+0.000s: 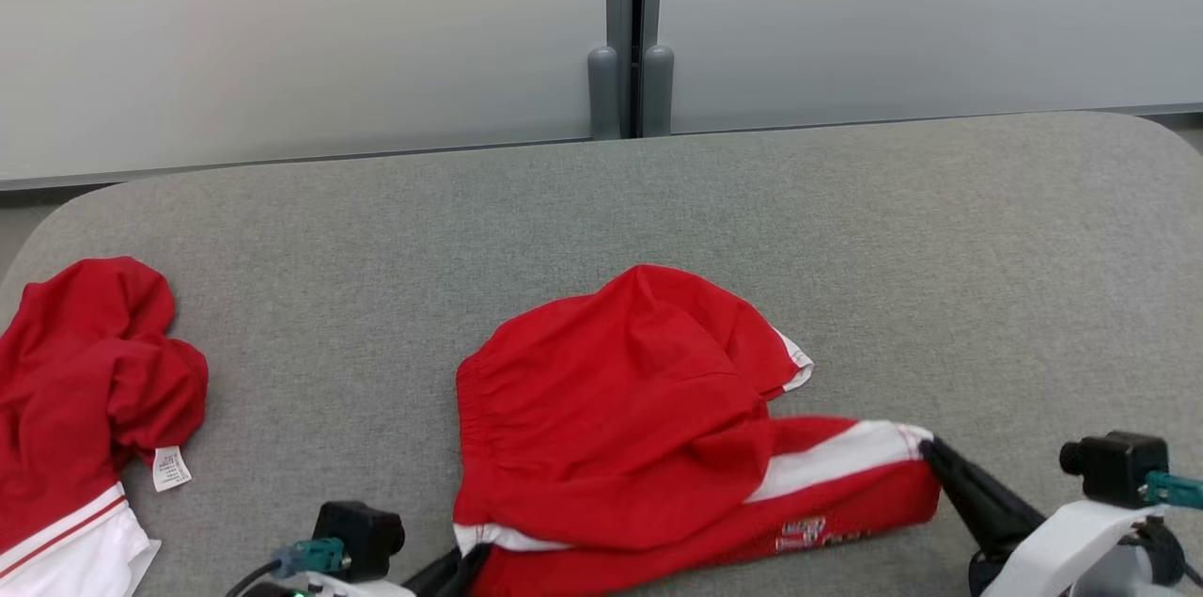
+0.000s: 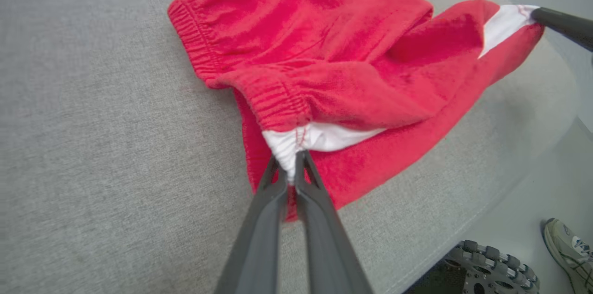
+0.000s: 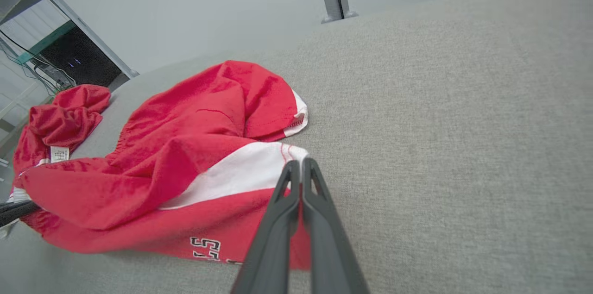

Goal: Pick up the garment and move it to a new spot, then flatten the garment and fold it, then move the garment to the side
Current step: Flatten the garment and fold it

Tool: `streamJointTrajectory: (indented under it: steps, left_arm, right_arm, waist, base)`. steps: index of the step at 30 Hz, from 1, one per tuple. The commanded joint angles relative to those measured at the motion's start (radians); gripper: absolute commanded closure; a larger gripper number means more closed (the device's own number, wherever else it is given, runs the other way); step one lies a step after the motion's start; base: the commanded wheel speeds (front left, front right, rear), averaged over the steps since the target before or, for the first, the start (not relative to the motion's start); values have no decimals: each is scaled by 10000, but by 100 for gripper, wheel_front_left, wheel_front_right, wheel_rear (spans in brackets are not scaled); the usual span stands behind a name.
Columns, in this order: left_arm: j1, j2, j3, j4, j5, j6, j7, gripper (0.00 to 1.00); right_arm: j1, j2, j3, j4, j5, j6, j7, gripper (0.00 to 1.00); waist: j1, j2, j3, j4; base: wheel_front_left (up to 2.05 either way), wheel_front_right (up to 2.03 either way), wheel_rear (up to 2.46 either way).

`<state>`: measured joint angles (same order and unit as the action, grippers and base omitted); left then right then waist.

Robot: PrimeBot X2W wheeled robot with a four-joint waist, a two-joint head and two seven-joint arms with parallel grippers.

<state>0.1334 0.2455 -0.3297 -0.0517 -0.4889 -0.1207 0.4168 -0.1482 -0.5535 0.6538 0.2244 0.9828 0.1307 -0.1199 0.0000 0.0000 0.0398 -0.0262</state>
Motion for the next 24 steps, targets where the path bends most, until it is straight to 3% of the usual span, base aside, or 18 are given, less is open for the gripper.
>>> streamJointTrajectory:
  steps: [1, 6, 13, 20, 24]
  left_arm:
    - [-278, 57, 61, -145, 67, 14, -136, 100]
    - [-866, 132, 87, -472, 158, -16, -332, 100]
    - [-2866, 304, -2, -316, -56, -85, -57, 100]
    - [-5988, 232, -78, 977, -670, -111, -81, 100]
    - [-7998, 430, -733, 2042, -1216, -100, -529, 100]
  right_arm:
    - [-184, -84, -87, -78, -136, 2, -290, 100]
    - [-560, -106, -284, -466, -424, 2, -1095, 100]
    - [-1668, 66, -467, -936, -529, 3, -1401, 100]
    - [-4145, -99, -192, -513, -471, 2, -1460, 100]
    - [-5968, -57, 106, -130, -77, 2, -1465, 100]
  waist:
    - [0, 0, 20, 3]
    - [0, 0, 104, 38]
    - [0, 0, 510, 29]
    - [0, 0, 1627, 37]
    - [0, 0, 2355, 52]
  base:
    - [0, 0, 0]
    - [0, 0, 0]
    - [0, 0, 0]
    - [0, 0, 0]
    - [0, 0, 0]
